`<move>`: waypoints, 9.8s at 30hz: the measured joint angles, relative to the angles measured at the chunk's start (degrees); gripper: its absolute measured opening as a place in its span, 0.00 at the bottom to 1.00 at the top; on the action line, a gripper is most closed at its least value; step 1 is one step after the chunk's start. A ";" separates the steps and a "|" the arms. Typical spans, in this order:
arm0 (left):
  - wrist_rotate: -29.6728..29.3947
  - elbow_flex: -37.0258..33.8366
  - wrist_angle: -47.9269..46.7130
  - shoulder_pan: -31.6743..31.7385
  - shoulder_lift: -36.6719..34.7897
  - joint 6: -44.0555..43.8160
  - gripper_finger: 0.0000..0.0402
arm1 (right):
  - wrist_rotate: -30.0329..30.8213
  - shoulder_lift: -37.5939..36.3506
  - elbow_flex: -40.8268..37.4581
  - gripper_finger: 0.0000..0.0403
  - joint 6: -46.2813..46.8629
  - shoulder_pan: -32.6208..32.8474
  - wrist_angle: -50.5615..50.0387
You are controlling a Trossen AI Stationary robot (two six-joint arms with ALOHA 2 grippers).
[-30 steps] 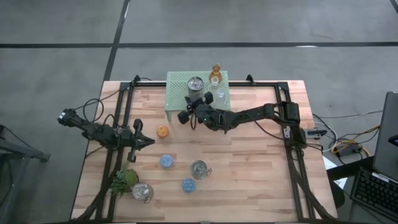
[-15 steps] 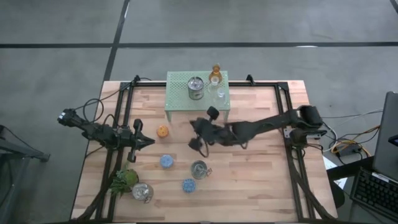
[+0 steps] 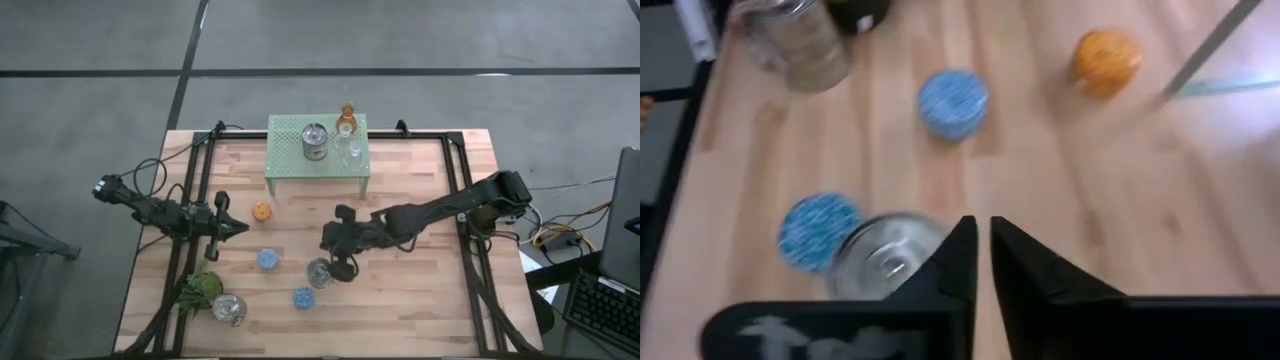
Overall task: Pick & Place candle stick holders
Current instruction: Put the middle scented candle on the shelf, then adjust the green scented candle on the shelf
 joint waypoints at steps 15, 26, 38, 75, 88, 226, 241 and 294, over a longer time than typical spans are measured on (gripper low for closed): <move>0.00 0.01 0.00 0.02 0.00 0.00 0.07 | -0.32 0.02 -2.21 0.61 9.17 5.74 0.54; 0.00 0.00 0.00 0.01 0.00 0.00 0.07 | -0.54 0.07 -7.97 0.91 9.94 6.99 9.15; -0.01 0.00 0.00 0.01 -0.01 -0.01 0.07 | -0.11 0.11 -12.49 0.91 7.05 8.87 12.82; -0.02 -0.01 0.00 0.02 -0.01 -0.01 0.07 | 4.03 2.28 -17.00 0.91 6.38 6.94 22.87; -0.01 0.01 0.04 0.02 -0.02 0.00 0.07 | 2.86 7.68 -16.96 0.91 3.09 6.81 29.11; -0.02 0.01 0.00 0.02 0.70 0.01 0.07 | -1.79 -22.20 -56.27 0.02 -4.26 4.83 70.11; 0.00 0.00 0.02 0.01 0.79 -0.01 0.07 | -1.79 -35.65 -70.38 0.02 -0.29 7.99 73.66; 0.00 0.01 0.04 0.02 0.83 -0.01 0.07 | -1.72 -5.46 12.20 0.41 -40.21 -24.76 -5.72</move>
